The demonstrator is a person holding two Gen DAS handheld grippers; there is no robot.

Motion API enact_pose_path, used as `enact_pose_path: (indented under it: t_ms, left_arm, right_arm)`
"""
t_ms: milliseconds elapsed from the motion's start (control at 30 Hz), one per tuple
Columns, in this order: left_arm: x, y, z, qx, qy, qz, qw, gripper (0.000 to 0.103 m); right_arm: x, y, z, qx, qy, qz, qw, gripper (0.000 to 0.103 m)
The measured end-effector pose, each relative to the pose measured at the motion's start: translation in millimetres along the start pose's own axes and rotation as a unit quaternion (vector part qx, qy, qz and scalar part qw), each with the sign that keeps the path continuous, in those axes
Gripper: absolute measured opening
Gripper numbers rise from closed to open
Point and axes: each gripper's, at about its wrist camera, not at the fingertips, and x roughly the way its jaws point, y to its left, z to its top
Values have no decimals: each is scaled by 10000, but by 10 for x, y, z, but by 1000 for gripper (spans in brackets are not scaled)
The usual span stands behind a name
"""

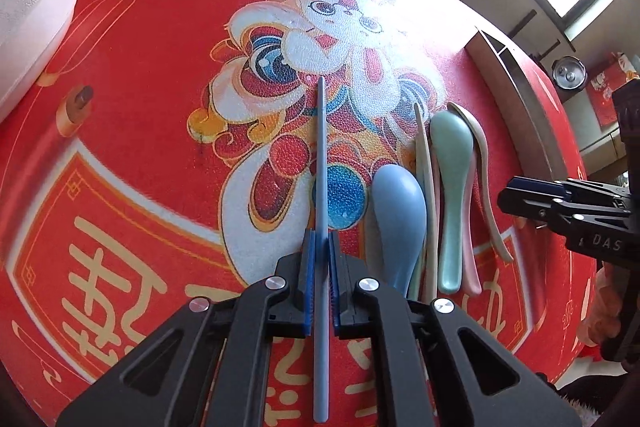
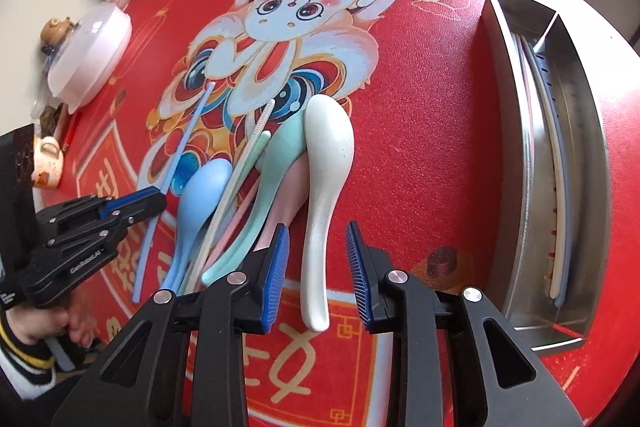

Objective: Organize utensils
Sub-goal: 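Grasp the white spoon with the right gripper while the left gripper grasps a blue chopstick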

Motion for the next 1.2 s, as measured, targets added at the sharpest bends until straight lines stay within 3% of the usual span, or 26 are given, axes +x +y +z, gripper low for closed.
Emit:
enact_pose_path:
  t_ms: [367,467,733,967,1200]
  left_arm:
    - [-16,18,-17,-47,-112,-22,9999,8]
    - [-21,29,-26,-74,-117,-56,9999,8]
    - [-21,23,-22,-86,-117,-33,9999,8]
    - [-17,20,-20,-79,-112,-30,9999,8]
    - [-16,15,-15,-63,-124,-14,9999,8]
  right_arm:
    - [260,172,96,-234,284,-475,9982,25]
    - [272,239,96,-329,340,-634,9969,17]
    - [204,-29,20,328,331,-221,9987,12]
    - [184,-385,-34,1124,320,253,9928,7]
    - [175,-395,-26,1048,288,161,9939,7]
